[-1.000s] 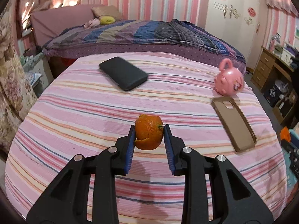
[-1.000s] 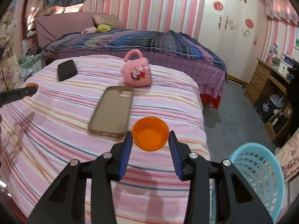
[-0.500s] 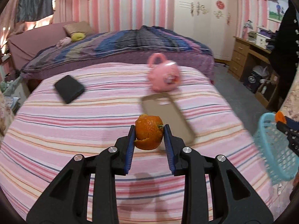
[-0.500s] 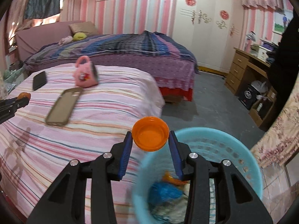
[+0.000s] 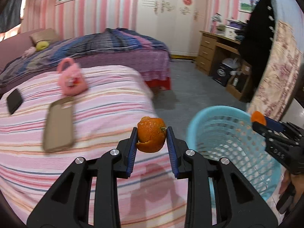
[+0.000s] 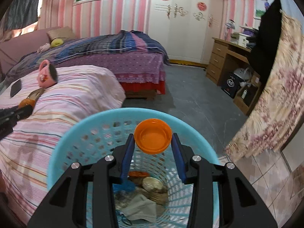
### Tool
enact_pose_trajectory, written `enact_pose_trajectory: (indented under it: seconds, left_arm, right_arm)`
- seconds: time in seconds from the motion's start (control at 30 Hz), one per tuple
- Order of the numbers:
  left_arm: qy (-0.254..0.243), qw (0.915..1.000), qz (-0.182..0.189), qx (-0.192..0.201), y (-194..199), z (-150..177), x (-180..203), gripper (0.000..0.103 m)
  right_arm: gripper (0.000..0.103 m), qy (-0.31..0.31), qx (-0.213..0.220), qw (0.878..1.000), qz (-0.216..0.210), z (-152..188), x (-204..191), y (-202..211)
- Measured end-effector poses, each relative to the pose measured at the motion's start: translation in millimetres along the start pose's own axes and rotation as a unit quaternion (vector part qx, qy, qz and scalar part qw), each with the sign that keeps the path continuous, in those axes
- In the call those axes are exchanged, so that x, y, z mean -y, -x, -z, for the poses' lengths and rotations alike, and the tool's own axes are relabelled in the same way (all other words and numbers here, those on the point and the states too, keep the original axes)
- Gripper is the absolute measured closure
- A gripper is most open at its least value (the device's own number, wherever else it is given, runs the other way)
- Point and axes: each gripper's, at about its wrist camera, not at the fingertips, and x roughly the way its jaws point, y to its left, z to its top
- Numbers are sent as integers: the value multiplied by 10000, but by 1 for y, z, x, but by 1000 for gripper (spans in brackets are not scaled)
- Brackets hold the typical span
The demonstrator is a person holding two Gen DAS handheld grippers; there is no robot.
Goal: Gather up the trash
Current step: 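Carry the orange peel and cap over the blue basket with both tools, then open both tools over the basket to drop the peel and cap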
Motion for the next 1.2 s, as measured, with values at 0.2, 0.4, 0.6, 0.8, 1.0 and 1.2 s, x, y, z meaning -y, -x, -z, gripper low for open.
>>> enact_pose_trajectory:
  seconds: [0.2,0.4,0.6,0.8,1.0,1.2]
  left_arm:
    - [-272,9988,407,-38,-9,3,45,74]
    - [-360,9982,481,-54,-9,0,67,38]
    - [-337,9990,195,223,3,-9,60,12]
    - [-107,9992,-113,359,20,-14,25,8]
    - [37,9978,-481,455,49,-10,-18,6]
    - [140,9945,-861,572,91,3,-63,6]
  right_arm:
    - [63,-256,-40,9995,168,10,26,0]
    - [63,-493,-20,9986,169,17,44,2]
    - [63,-509,3,9986,138,20,46,4]
    - [56,-470,18,9989,63,17,35,3]
    - [25,-464,3,9989,31,12,19,3]
    - [6,-752,224,9969,-38,5,-8,20]
